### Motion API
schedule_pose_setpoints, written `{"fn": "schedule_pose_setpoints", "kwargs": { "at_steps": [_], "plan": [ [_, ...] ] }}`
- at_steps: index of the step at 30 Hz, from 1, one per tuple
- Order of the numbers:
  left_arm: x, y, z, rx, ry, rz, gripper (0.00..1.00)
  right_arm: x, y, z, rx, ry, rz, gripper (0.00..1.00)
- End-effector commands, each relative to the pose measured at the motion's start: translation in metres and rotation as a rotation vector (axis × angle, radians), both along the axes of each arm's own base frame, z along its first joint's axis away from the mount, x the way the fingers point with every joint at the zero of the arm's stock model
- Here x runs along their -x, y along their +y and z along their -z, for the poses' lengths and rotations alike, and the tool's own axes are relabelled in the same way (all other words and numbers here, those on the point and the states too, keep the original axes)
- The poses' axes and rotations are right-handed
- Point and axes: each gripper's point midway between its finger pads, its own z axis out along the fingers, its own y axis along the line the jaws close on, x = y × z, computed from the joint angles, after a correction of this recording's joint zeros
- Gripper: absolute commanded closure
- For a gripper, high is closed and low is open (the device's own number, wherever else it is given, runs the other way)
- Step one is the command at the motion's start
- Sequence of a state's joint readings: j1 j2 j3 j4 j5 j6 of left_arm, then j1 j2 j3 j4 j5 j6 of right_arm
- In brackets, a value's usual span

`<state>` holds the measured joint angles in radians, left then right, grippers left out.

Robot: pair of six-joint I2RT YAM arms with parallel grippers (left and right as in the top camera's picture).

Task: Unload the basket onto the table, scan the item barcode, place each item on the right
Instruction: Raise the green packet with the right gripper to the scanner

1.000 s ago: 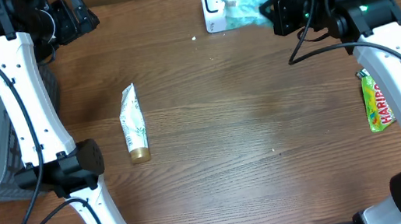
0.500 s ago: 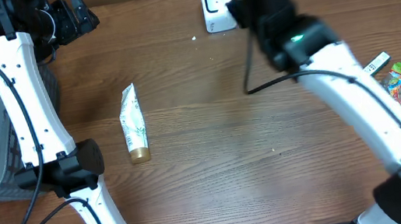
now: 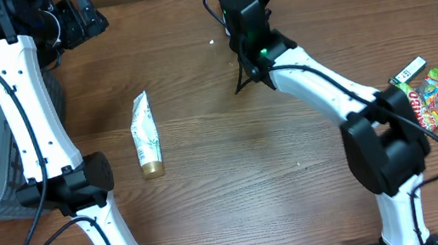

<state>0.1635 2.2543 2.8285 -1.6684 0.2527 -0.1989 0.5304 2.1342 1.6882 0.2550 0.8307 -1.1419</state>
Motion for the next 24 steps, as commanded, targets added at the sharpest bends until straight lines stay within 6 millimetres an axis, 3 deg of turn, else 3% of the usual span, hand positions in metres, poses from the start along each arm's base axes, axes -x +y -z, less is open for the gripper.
{"fn": "schedule_pose_setpoints", "kwargs": {
  "at_steps": [1,8,13,20,24],
  "plan": [
    [0.001,-0.003,-0.008,-0.011,-0.025,0.017,0.00,-0.008,0.002,0.008,0.166,0.033,-0.015,0.96],
    [0.001,-0.003,-0.008,-0.011,-0.025,0.017,0.00,-0.019,0.014,0.048,0.211,0.089,-0.080,0.96],
    [0.001,-0.003,-0.008,-0.011,-0.025,0.017,0.00,-0.024,0.019,0.044,0.175,0.022,-0.088,0.96],
    [0.001,-0.003,-0.008,-0.011,-0.025,0.017,0.00,-0.033,0.015,0.060,0.186,0.032,-0.105,0.96],
    [0.001,-0.003,-0.008,-0.011,-0.025,0.017,0.00,-0.034,0.014,0.058,0.183,0.025,-0.106,0.96]
  ]
}}
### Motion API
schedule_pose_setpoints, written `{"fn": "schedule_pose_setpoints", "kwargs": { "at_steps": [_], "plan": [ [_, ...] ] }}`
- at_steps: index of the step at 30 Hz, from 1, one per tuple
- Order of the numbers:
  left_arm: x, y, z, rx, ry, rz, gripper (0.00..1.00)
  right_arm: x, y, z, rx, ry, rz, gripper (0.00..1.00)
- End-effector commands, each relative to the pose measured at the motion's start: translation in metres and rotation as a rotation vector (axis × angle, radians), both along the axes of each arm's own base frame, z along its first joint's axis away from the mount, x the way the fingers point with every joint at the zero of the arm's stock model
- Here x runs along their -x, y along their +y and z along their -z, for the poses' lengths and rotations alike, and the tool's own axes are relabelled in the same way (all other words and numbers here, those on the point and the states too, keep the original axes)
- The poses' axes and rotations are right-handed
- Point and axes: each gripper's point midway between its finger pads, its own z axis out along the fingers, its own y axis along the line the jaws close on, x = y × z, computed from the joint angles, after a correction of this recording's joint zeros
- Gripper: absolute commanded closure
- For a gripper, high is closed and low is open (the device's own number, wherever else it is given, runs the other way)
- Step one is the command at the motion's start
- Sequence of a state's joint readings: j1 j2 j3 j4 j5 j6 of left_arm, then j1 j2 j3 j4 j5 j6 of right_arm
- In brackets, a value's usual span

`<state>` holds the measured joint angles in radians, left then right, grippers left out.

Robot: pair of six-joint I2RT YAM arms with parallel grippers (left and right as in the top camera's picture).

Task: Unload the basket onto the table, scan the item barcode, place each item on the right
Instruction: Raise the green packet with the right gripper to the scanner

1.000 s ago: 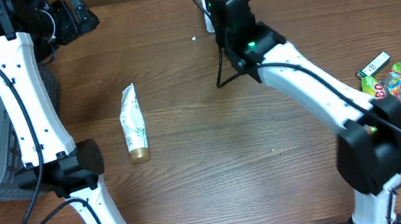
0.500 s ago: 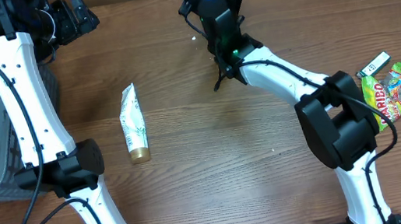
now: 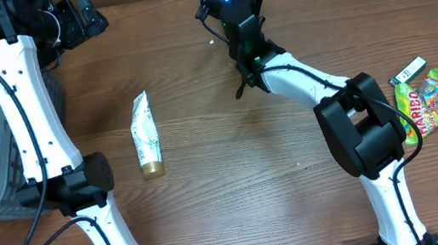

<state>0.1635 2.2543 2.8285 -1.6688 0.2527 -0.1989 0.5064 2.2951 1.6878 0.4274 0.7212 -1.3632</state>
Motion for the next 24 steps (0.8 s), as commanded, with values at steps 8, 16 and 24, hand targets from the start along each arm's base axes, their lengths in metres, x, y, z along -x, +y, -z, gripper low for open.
{"fn": "schedule_pose_setpoints", "kwargs": {
  "at_steps": [8,16,24],
  "plan": [
    [0.001,-0.003,-0.008,-0.011,-0.026,0.017,0.00,-0.009,-0.009,-0.002,-0.062,-0.018,-0.003,0.96],
    [0.001,-0.003,-0.008,-0.011,-0.026,0.017,0.00,-0.009,-0.006,0.016,-0.123,0.042,-0.030,0.96],
    [0.001,-0.003,-0.008,-0.011,-0.026,0.017,0.00,-0.006,-0.014,-0.036,-0.201,-0.092,0.004,0.96]
  ]
}}
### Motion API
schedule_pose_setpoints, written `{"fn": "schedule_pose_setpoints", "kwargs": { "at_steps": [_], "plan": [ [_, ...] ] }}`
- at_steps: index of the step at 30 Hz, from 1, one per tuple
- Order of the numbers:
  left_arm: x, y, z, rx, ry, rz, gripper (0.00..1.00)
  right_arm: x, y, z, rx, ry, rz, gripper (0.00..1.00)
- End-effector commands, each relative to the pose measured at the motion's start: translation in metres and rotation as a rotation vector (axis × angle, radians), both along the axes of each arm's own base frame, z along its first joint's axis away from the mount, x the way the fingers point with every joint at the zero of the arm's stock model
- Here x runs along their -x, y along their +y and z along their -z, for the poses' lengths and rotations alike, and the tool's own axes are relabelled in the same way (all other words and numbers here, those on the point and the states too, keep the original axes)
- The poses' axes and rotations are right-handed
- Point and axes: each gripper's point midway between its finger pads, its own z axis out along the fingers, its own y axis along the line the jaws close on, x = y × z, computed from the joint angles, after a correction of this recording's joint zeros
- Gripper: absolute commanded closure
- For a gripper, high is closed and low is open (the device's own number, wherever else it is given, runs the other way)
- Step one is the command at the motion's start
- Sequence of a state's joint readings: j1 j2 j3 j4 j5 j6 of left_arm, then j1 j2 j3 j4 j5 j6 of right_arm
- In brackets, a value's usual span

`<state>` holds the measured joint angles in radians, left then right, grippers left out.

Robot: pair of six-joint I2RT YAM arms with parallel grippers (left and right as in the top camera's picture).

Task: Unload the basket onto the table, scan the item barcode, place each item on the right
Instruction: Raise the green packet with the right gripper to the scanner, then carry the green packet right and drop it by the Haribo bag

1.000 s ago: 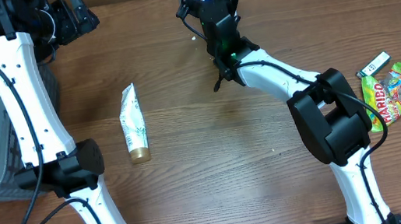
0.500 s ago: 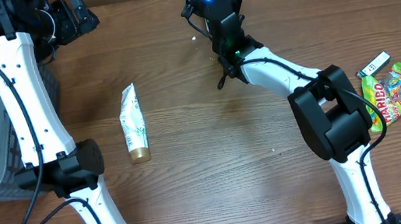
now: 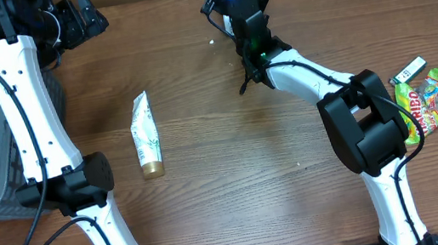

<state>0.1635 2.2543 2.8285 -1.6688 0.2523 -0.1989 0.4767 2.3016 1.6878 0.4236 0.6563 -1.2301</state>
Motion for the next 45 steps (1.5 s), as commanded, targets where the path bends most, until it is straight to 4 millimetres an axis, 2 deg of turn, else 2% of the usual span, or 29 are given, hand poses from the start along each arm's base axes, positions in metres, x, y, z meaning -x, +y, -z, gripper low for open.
{"fn": "schedule_pose_setpoints", "kwargs": {
  "at_steps": [1,4,7,11,12,14,15,17,20,23,27,30,34,36,38,39,40,42,43,45],
  "plan": [
    [0.001,-0.003,-0.008,-0.010,-0.026,0.017,0.01,0.006,-0.009,-0.057,-0.121,-0.107,0.040,0.96],
    [0.001,-0.003,-0.008,-0.010,-0.026,0.017,0.00,0.021,-0.015,-0.092,-0.266,-0.117,0.050,0.96],
    [0.001,-0.003,-0.008,-0.011,-0.026,0.017,0.00,0.048,-0.011,-0.114,-0.388,0.009,-0.026,0.96],
    [0.001,-0.003,-0.008,-0.011,-0.026,0.017,0.00,0.107,0.007,-0.136,-0.678,0.284,-0.256,0.96],
    [0.001,-0.003,-0.008,-0.010,-0.026,0.017,0.00,0.127,0.009,-0.145,-0.788,0.370,-0.325,0.96],
    [0.001,-0.003,-0.008,-0.010,-0.026,0.017,0.00,0.151,-0.001,-0.160,-0.972,0.471,-0.373,0.96],
    [0.001,-0.003,-0.008,-0.011,-0.026,0.017,0.00,0.162,-0.013,-0.168,-1.090,0.519,-0.365,0.96],
    [0.001,-0.003,-0.008,-0.011,-0.026,0.017,0.00,0.172,-0.044,-0.171,-1.292,0.579,-0.266,0.96],
    [0.001,-0.003,-0.008,-0.010,-0.026,0.017,0.00,0.173,-0.112,-0.149,-1.520,0.594,0.037,0.96],
    [0.001,-0.003,-0.008,-0.011,-0.026,0.017,0.00,0.177,-0.180,-0.109,-1.621,0.557,0.362,0.96],
    [0.001,-0.003,-0.008,-0.010,-0.026,0.017,0.00,0.197,-0.263,-0.048,-1.653,0.468,0.792,0.96],
    [0.001,-0.003,-0.008,-0.010,-0.026,0.017,0.00,0.210,-0.311,-0.006,-1.612,0.421,0.988,0.96],
    [0.001,-0.003,-0.008,-0.010,-0.026,0.017,0.00,0.214,-0.344,0.040,-1.607,0.417,1.108,0.96],
    [0.001,-0.003,-0.008,-0.010,-0.026,0.017,0.00,0.209,-0.352,0.062,-1.613,0.426,1.135,0.96],
    [0.001,-0.003,-0.008,-0.010,-0.026,0.017,0.00,0.205,-0.355,0.076,-1.600,0.445,1.141,0.96],
    [0.001,-0.003,-0.008,-0.010,-0.026,0.017,0.00,0.202,-0.355,0.082,-1.590,0.456,1.136,0.92],
    [0.001,-0.003,-0.008,-0.011,-0.026,0.017,0.00,0.201,-0.356,0.084,-1.586,0.459,1.134,0.86],
    [0.001,-0.003,-0.008,-0.010,-0.026,0.017,0.00,0.199,-0.356,0.086,-1.587,0.459,1.133,0.53],
    [0.001,-0.003,-0.008,-0.010,-0.026,0.017,0.00,0.197,-0.354,0.084,-1.601,0.464,1.116,0.41],
    [0.001,-0.003,-0.008,-0.010,-0.026,0.017,0.00,0.194,-0.348,0.075,-1.634,0.490,1.091,0.33]
  ]
}}
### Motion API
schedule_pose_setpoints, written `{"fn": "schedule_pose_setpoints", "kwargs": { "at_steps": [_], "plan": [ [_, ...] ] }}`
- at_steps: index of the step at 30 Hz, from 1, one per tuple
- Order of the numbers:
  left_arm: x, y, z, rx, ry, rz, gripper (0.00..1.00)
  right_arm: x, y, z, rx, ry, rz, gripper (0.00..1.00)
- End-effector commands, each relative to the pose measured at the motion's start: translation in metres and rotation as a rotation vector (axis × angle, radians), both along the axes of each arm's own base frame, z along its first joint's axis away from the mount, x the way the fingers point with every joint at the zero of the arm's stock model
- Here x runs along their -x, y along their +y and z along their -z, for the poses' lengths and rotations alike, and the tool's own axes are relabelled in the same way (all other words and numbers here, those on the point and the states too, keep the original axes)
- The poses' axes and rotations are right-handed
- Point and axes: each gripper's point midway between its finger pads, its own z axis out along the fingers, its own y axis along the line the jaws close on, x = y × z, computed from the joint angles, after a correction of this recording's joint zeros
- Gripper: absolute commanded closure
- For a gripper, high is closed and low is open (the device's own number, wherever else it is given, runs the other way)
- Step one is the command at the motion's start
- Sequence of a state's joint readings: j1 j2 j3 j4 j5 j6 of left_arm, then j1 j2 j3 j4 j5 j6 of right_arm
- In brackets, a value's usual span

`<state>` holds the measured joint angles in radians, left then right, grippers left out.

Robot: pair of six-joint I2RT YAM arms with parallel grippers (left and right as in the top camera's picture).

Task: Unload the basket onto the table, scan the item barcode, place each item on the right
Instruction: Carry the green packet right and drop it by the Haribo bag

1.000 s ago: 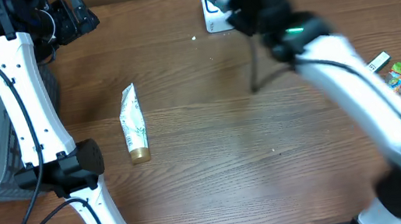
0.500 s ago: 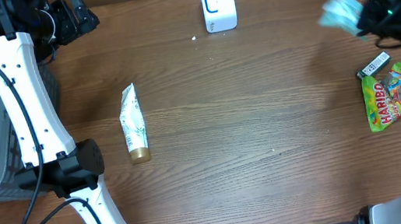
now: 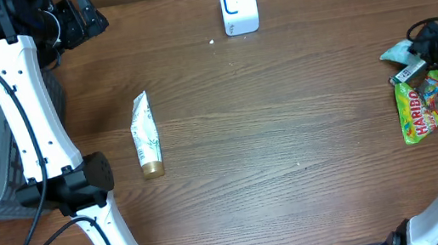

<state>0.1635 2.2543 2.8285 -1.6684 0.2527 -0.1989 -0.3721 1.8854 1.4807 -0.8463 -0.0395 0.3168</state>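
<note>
The white barcode scanner stands at the table's far edge with nothing over it. My right gripper is at the right edge of the overhead view, shut on a small teal packet that sticks out to the left of its fingertips. Beside it lie a white barcoded stick and a Haribo bag. A white tube with a gold cap lies left of the middle. My left gripper hangs at the top left, far from all items; its jaws are too dark to read.
A grey mesh basket fills the left edge, partly under the left arm. The right arm comes in along the right edge. Brown wood table runs between the tube and the Haribo bag.
My right arm has left the scanner and now sits at the right edge, the teal packet with it beside the white stick. The scanner is uncovered. The left arm and tube have not moved.
At all three earlier moments my right gripper stood over the scanner at the far edge with the teal packet showing at its tip, shifting slightly each time. Now the arm is at the right, by the Haribo bag, with the packet.
</note>
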Motion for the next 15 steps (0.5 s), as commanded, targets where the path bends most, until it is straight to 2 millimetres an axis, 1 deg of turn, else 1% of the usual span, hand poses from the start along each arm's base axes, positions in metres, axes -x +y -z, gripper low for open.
{"fn": "schedule_pose_setpoints", "kwargs": {
  "at_steps": [1,2,3,4,6,9,10,12,14,15],
  "plan": [
    [0.001,-0.003,-0.008,-0.011,-0.025,0.017,0.00,-0.010,0.009,-0.025,-0.042,-0.051,-0.028,0.30],
    [0.001,-0.003,-0.008,-0.011,-0.025,0.017,0.00,-0.010,0.012,-0.033,-0.059,-0.054,-0.035,0.27],
    [0.001,-0.003,-0.008,-0.011,-0.025,0.017,0.00,-0.011,0.015,-0.040,-0.075,-0.058,-0.042,0.26],
    [0.001,-0.003,-0.008,-0.011,-0.025,0.017,0.00,-0.012,0.019,-0.048,-0.097,-0.064,-0.051,0.27],
    [0.001,-0.003,-0.008,-0.011,-0.025,0.017,0.00,-0.016,0.037,-0.069,-0.178,-0.097,-0.101,0.32],
    [0.001,-0.003,-0.008,-0.011,-0.026,0.017,0.00,-0.024,0.084,-0.102,-0.335,-0.178,-0.276,0.32],
    [0.001,-0.003,-0.008,-0.011,-0.025,0.017,0.00,-0.025,0.097,-0.108,-0.377,-0.195,-0.314,0.32],
    [0.001,-0.003,-0.008,-0.011,-0.025,0.017,0.00,-0.026,0.129,-0.116,-0.451,-0.216,-0.405,0.30],
    [0.001,-0.003,-0.008,-0.011,-0.025,0.017,0.00,-0.024,0.158,-0.113,-0.475,-0.192,-0.466,0.27],
    [0.001,-0.003,-0.008,-0.011,-0.025,0.017,0.00,-0.023,0.179,-0.111,-0.481,-0.178,-0.513,0.26]
  ]
}}
